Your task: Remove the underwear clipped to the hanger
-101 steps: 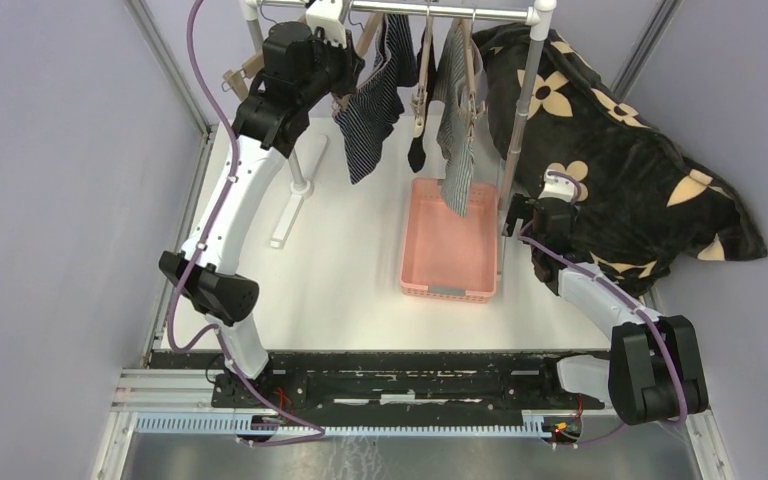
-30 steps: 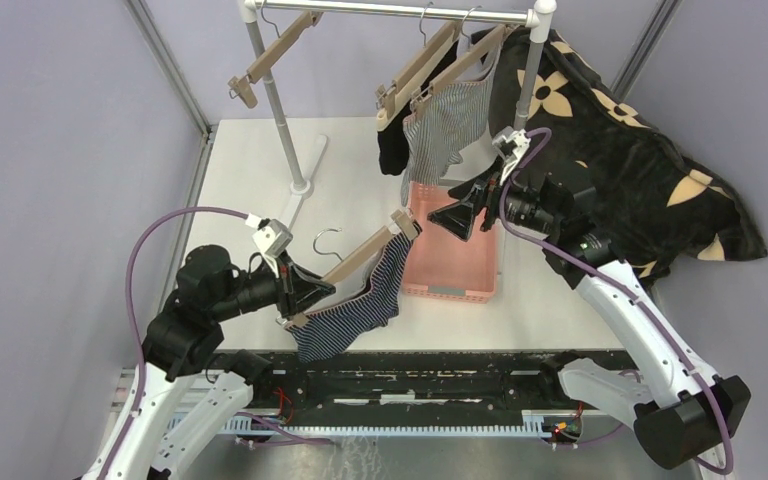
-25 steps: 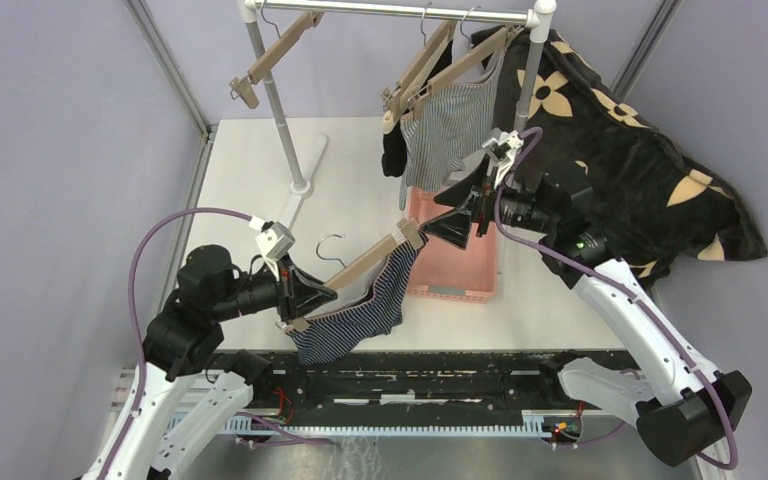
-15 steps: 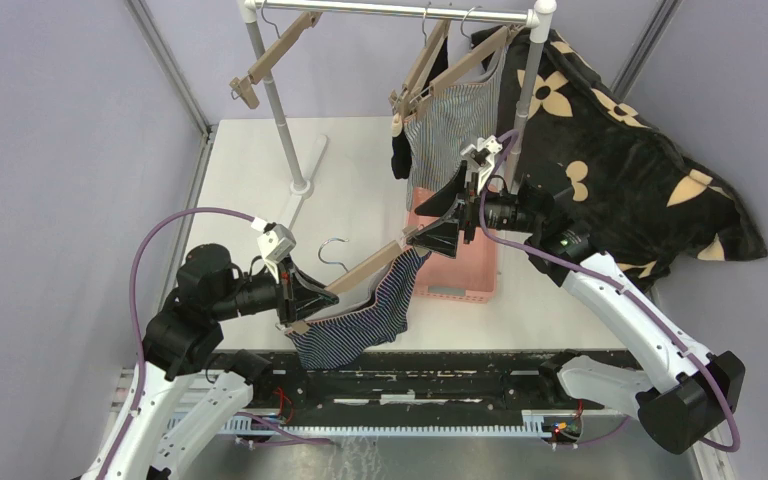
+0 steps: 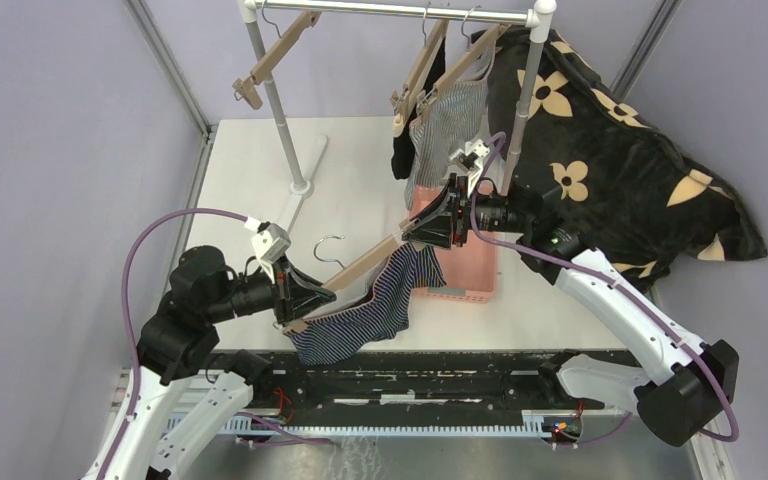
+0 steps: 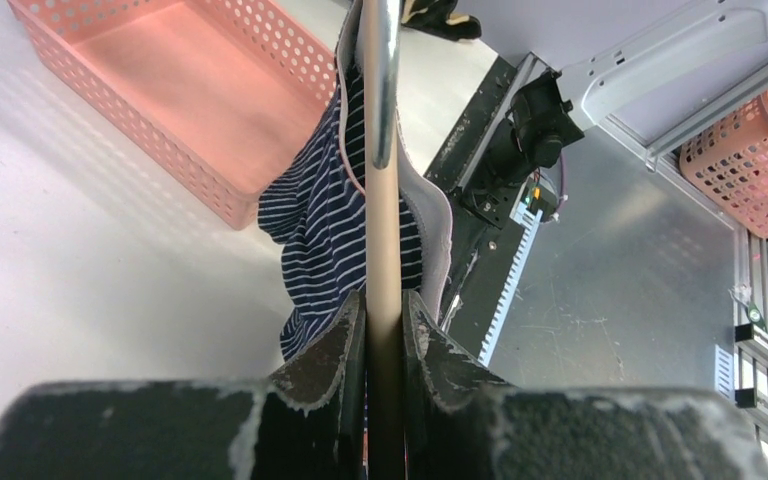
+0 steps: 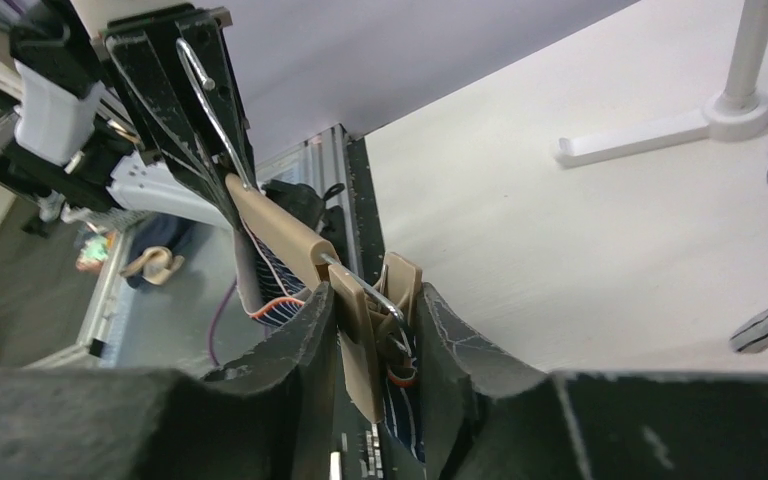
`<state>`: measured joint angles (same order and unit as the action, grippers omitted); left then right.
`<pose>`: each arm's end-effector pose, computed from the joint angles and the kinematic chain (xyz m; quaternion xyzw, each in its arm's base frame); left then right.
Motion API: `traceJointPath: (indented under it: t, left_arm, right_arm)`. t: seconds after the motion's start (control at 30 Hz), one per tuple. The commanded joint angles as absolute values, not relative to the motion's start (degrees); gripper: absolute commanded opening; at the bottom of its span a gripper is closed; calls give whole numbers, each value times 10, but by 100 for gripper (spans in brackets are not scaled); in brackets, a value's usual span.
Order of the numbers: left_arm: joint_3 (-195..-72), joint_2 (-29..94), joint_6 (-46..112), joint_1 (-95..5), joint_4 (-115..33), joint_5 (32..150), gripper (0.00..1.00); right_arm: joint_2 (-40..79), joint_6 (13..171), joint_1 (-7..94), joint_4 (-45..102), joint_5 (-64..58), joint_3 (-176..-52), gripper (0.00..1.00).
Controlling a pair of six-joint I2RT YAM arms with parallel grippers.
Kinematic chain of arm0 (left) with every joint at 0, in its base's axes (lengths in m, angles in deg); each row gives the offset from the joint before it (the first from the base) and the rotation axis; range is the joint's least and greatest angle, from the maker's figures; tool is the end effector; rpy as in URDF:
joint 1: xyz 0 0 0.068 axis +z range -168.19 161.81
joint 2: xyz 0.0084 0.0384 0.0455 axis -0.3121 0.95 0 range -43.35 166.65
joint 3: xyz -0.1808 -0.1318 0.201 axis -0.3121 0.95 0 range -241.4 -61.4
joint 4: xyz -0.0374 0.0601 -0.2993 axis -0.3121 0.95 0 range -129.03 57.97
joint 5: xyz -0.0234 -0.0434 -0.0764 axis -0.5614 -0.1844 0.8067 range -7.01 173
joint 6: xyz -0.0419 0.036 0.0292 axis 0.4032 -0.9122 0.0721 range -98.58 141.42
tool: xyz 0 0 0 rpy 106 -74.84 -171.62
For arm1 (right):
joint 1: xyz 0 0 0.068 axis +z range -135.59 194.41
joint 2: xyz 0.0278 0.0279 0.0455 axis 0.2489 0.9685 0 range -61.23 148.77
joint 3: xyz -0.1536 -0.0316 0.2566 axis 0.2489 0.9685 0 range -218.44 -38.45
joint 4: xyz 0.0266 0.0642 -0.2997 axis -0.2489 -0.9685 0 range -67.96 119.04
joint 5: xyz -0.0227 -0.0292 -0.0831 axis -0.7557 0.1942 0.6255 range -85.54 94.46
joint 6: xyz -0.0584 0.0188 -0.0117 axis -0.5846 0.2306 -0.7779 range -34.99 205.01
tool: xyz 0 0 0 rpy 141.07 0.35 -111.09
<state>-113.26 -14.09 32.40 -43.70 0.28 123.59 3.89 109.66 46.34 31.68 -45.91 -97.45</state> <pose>0.0933 -0.0789 0.3932 0.3006 0.7203 -0.4396 0.4445 0.2349 0.1895 0.4011 -0.3329 0.6392 0.5668 0.3992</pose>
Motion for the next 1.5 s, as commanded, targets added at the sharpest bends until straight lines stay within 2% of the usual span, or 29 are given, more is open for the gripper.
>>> traceJointPath:
  t: [0.0, 0.03, 0.13, 0.2, 0.23, 0.27, 0.37, 0.4, 0.5, 0.6, 0.67, 0.77, 0.87, 0.9, 0.93, 0.97, 1.0, 1.03, 1.13, 1.17, 1.23, 1.3, 1.33, 1.37, 1.47]
  left_arm:
    - [-1150, -140, 315, -438, -29, 1229, 3]
    - [-1150, -140, 315, -438, -30, 1227, 3]
    - [-1149, -142, 315, -438, -30, 1222, 3]
    - [-1152, -143, 315, -438, -30, 1218, 3]
    - [-1153, -143, 315, -438, -30, 1218, 3]
    - [-1153, -142, 315, -438, -30, 1218, 3]
    - [-1153, -141, 316, -438, -29, 1221, 3]
    - [-1153, -141, 316, -438, -29, 1222, 3]
    - [-1149, -141, 316, -438, -31, 1223, 3]
    - [-1146, -142, 316, -438, -35, 1229, 3]
    - [-1142, -143, 316, -438, -40, 1240, 3]
    - [-1131, -147, 310, -438, -54, 1267, 3]
    - [-1131, -149, 308, -438, -58, 1276, 3]
    - [-1131, -148, 308, -438, -58, 1276, 3]
    - [-1133, -148, 309, -438, -58, 1275, 3]
    - [-1134, -148, 309, -438, -57, 1275, 3]
    - [-1135, -149, 310, -438, -55, 1274, 3]
    - [-1137, -149, 310, -438, -55, 1271, 3]
    - [-1141, -152, 310, -438, -49, 1265, 3]
    - [-1143, -153, 309, -438, -47, 1262, 3]
    - [-1146, -154, 307, -438, -46, 1256, 3]
    - [-1151, -155, 307, -438, -47, 1237, 3]
    - [-1154, -156, 309, -438, -48, 1223, 3]
    - [-1158, -157, 310, -438, -50, 1209, 3]
    - [-1164, -166, 315, -438, -76, 1189, 3]
  right_arm:
    - [27, 1081, 471, 337, -469, -982, 15]
    - [24, 1080, 472, 336, -463, -979, 3]
    - [18, 1074, 475, 334, -457, -973, 1]
    - [16, 1072, 475, 331, -458, -975, 20]
    - [15, 1072, 476, 332, -459, -974, 40]
    - [13, 1071, 476, 333, -460, -974, 53]
    - [9, 1069, 478, 336, -459, -977, 76]
    - [10, 1069, 478, 338, -459, -980, 76]
    - [20, 1075, 480, 345, -468, -990, 69]
    - [35, 1094, 486, 374, -480, -990, 52]
    - [44, 1112, 491, 401, -485, -988, 44]
    - [60, 1142, 501, 446, -503, -989, 50]
    - [75, 1153, 516, 463, -513, -998, 51]
    - [77, 1153, 520, 465, -514, -999, 47]
    - [79, 1152, 524, 468, -518, -1001, 39]
    - [78, 1150, 528, 469, -517, -1001, 27]
    - [75, 1148, 529, 467, -512, -1001, 6]
    - [72, 1142, 530, 463, -507, -1001, 1]
    - [52, 1126, 531, 450, -492, -992, 1]
    - [46, 1121, 532, 440, -491, -993, 13]
    - [37, 1114, 531, 427, -485, -993, 51]
    - [25, 1102, 531, 410, -467, -989, 71]
    - [18, 1094, 531, 397, -449, -986, 86]
    - [11, 1086, 531, 388, -433, -982, 92]
    - [-6, 1078, 531, 376, -382, -968, 100]
